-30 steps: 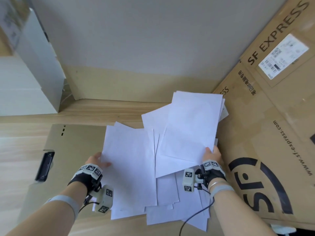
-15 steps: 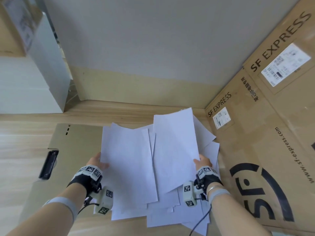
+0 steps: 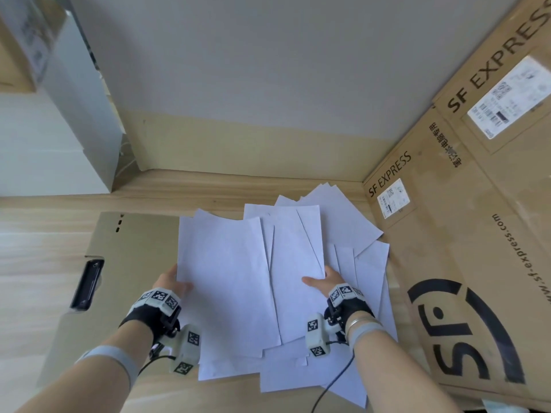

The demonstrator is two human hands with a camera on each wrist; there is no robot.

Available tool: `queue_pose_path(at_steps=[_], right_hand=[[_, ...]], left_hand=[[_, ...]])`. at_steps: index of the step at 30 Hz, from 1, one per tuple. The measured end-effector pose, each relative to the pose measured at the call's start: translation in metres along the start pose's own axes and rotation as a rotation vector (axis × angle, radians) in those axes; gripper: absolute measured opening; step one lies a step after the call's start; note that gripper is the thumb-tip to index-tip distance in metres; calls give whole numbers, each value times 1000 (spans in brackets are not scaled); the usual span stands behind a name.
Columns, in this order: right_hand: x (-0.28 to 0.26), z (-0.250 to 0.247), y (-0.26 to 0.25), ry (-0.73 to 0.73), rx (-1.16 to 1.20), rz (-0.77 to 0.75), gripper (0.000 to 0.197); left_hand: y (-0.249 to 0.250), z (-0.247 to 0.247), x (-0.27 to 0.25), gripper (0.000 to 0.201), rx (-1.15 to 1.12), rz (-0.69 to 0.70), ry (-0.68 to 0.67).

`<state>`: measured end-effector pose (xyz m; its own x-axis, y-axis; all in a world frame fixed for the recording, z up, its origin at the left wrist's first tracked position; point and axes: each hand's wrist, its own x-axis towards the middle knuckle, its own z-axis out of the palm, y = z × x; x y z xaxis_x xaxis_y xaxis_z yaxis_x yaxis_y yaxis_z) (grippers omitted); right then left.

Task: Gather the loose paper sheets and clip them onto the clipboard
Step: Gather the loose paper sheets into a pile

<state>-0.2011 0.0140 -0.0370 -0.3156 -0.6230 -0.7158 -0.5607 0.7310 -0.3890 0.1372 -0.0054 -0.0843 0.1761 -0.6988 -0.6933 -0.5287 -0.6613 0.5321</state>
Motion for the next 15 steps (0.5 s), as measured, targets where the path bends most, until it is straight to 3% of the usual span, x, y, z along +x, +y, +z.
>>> queue_pose_path(at_steps=[2, 4, 11, 15], right_hand=[[0, 5, 1, 28, -64, 4, 55], [-1, 1, 2, 146, -39, 2, 39], [0, -62, 21, 491, 277, -3, 16], [-3, -80, 27, 634, 445, -27, 24]], left_hand=[[0, 0, 0, 57, -19, 1, -1], [1, -1, 0, 58, -18, 3, -3], [4, -2, -4, 62, -29, -7, -15], [7, -4, -11, 61, -27, 2, -6]])
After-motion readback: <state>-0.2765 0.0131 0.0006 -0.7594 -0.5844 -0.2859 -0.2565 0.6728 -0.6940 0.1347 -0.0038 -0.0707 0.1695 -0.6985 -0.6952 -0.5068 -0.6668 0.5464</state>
